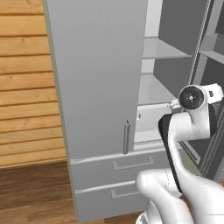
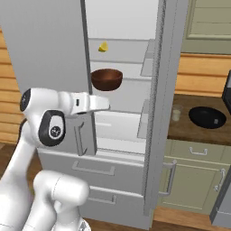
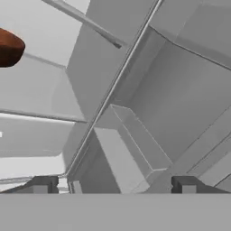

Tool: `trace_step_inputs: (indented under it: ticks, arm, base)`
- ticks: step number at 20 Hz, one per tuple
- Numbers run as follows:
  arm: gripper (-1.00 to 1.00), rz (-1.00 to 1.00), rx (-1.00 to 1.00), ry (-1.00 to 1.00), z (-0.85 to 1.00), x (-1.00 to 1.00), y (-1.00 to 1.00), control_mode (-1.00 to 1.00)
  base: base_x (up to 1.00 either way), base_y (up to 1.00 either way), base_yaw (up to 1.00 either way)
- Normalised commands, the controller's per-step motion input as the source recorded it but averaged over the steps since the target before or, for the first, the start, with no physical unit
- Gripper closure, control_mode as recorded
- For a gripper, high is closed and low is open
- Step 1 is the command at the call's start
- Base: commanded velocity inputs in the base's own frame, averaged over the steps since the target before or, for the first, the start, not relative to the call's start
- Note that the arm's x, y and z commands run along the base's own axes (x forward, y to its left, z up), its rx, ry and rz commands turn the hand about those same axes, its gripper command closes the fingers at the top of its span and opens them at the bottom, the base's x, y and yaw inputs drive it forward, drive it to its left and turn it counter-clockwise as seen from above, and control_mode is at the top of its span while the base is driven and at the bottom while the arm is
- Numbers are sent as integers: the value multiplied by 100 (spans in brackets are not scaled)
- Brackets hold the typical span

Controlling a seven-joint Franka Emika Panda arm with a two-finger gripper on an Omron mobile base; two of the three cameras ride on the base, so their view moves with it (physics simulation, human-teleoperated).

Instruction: Grab a lemon wedge from the fridge and one ice cube from the ice bowl, and put them in the glass of lemonade.

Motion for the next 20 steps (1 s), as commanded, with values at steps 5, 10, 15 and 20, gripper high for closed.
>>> trace_step_inputs:
  ticks: [5, 10, 15, 20]
  arm:
    - [-100, -14, 48, -17, -17, -91, 91, -100]
    - [-100, -13, 38, 1, 0, -68, 91, -100]
    - [-100, -4, 27, 10, -21, -30, 46, -100]
    - [-100, 14, 1, 21, -44, 24, 13, -100]
  base:
    - [0, 0, 0]
    - [0, 0, 0]
    - [0, 0, 0]
    - [0, 0, 0]
